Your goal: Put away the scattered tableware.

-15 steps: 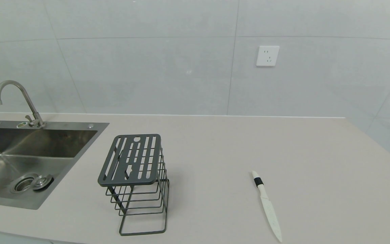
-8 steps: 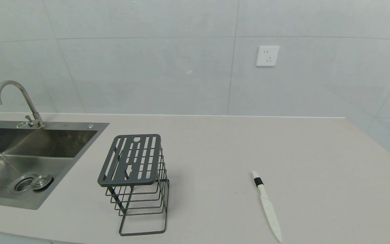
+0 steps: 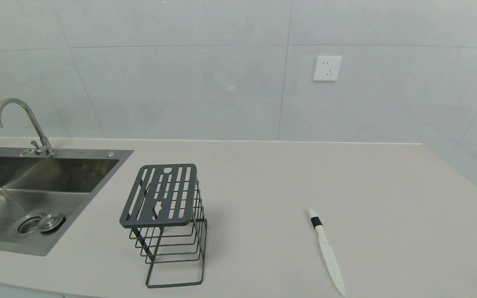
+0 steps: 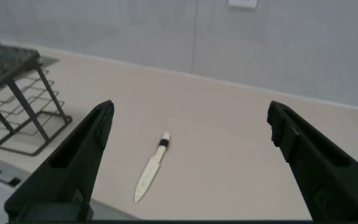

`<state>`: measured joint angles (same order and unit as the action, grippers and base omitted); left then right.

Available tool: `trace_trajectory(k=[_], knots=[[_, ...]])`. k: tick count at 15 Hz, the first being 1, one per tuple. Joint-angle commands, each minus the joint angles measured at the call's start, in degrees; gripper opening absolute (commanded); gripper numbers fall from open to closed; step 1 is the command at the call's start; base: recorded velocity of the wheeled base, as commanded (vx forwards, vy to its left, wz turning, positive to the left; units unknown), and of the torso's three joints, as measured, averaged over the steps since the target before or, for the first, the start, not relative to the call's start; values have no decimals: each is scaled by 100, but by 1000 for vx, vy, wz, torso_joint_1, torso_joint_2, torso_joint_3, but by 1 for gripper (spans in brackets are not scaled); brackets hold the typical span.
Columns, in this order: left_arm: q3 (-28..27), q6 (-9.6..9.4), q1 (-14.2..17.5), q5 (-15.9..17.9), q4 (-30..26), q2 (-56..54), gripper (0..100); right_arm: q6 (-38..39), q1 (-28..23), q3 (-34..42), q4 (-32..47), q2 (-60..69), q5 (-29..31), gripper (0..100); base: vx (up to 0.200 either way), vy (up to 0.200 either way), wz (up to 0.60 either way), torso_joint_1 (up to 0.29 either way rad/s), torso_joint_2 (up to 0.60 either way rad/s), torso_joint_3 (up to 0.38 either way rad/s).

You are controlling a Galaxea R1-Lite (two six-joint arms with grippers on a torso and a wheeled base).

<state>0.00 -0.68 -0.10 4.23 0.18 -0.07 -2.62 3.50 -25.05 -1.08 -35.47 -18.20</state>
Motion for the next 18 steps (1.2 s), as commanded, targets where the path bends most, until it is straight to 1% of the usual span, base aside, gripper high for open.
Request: trace_trajectory(k=[1,2,4,6,7,8,10,11,13,14,15,16,18], knots=[[0,-2,1,-1,8,7,100,-46,573,-140,161,-1076,229,100,0,0,0,0,0,0],[0,-2,1,-1,-1,7,100,-37,916,-439,170,-1682,677,100,0,0,0,0,0,0],[0,-2,1,-1,-1,7,100,-28,1135,-852,161,-2394,888,100,0,0,0,0,0,0],[0,-2,1,-1,-1,7,100,-37,1522,-1160,161,-2816,968,100,0,0,0,0,0,0],[0,-2,1,-1,-1,7,100,-37,1979,-1292,205,-3079,1310,100,0,0,0,0,0,0],[0,-2,1,-1,-1,7,100,-37,2155,-1257,214,-3246,1512,100,0,0,0,0,0,0],[0,7,1,-1,-1,7,100,-10,2489,-1257,205,-3598,1671,100,0,0,0,0,0,0],[0,7,1,-1,-1,7,100,25,2533,-1160,214,-3704,1671,100,0,0,0,0,0,0],[0,-2,1,-1,-1,7,100,148,2507,-738,161,-3914,1662,100,0,0,0,0,0,0],[0,-2,1,-1,-1,7,100,341,2515,-545,126,-4240,1644,100,0,0,0,0,0,0],[0,-2,1,-1,-1,7,100,368,2515,-527,82,-4354,1644,100,0,0,0,0,0,0],[0,-2,1,-1,-1,7,100,368,2533,-545,-322,-4723,1644,100,0,0,0,0,0,0],[0,-2,1,-1,-1,7,100,368,2630,-633,-542,-5013,1662,100,0,0,0,0,0,0]])
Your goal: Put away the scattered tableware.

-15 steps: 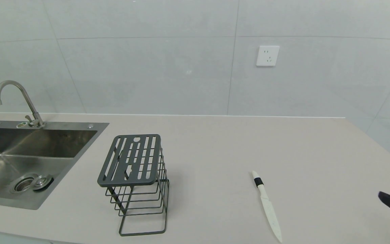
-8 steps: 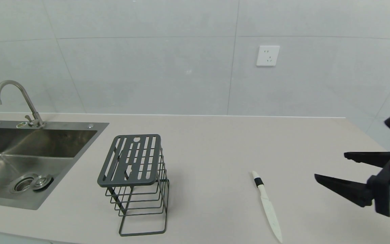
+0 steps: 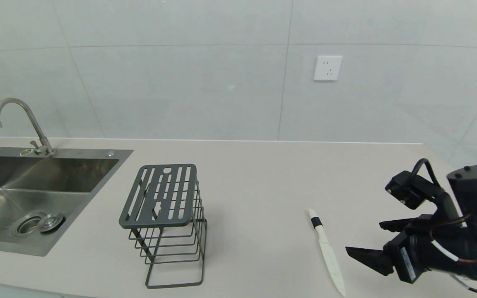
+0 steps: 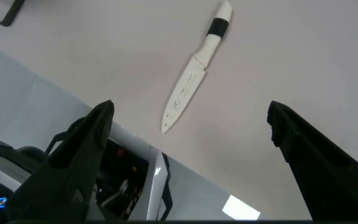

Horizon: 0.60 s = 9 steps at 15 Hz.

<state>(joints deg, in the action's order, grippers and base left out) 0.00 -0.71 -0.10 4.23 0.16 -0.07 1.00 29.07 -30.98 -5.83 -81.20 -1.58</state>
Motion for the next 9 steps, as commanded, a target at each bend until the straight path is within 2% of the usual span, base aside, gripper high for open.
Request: trace_trajectory(k=[1,9], knots=[[0,0,1,-1,2,7,100,6,134,-49,-68,-599,9,100,0,0,0,0,0,0],[0,-17,1,8,2,7,100,23,134,-207,-94,-1521,9,100,0,0,0,0,0,0]])
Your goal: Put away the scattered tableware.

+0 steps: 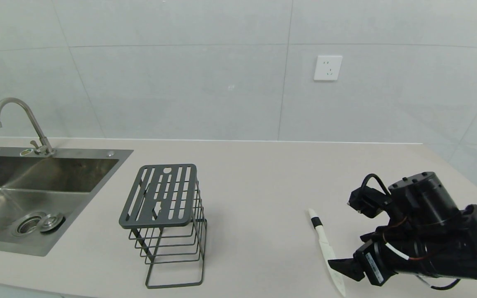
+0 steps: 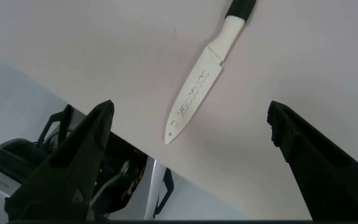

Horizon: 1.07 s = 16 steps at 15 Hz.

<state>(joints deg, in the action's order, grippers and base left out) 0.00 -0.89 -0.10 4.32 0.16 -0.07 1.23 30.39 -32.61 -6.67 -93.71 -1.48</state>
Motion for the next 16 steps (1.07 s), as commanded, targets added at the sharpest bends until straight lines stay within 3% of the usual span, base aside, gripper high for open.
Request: trace_trajectory(k=[1,6,8,16], knots=[[0,10,1,-1,2,7,100,88,2,-132,-1,-376,16,100,0,0,0,0,0,0],[0,1,1,-1,2,7,100,545,2,-800,-10,-1246,314,100,0,0,0,0,0,0],[0,-8,1,-1,2,7,100,1204,2,-729,-1,-1378,534,100,0,0,0,0,0,0],[0,-16,1,-10,2,7,100,1309,2,-923,-1,-1905,807,100,0,0,0,0,0,0]])
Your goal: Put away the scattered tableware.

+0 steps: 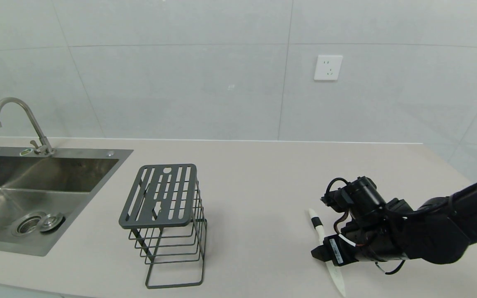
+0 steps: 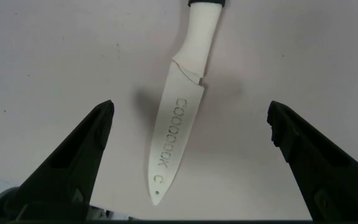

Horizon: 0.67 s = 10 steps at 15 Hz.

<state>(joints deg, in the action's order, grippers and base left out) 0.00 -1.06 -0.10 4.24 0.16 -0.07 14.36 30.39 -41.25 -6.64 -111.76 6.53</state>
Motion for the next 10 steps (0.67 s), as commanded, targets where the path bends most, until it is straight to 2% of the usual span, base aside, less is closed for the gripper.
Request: trace_trajectory(k=[1,5,10], knots=[[0,1,1,-2,2,7,100,-3,2,-120,-4,-126,15,100,0,0,0,0,0,0],[0,1,1,-2,2,7,100,-12,2,-586,-4,-487,313,100,0,0,0,0,0,0],[0,1,1,-2,2,7,100,-21,11,-594,-4,-539,445,100,0,0,0,0,0,0]])
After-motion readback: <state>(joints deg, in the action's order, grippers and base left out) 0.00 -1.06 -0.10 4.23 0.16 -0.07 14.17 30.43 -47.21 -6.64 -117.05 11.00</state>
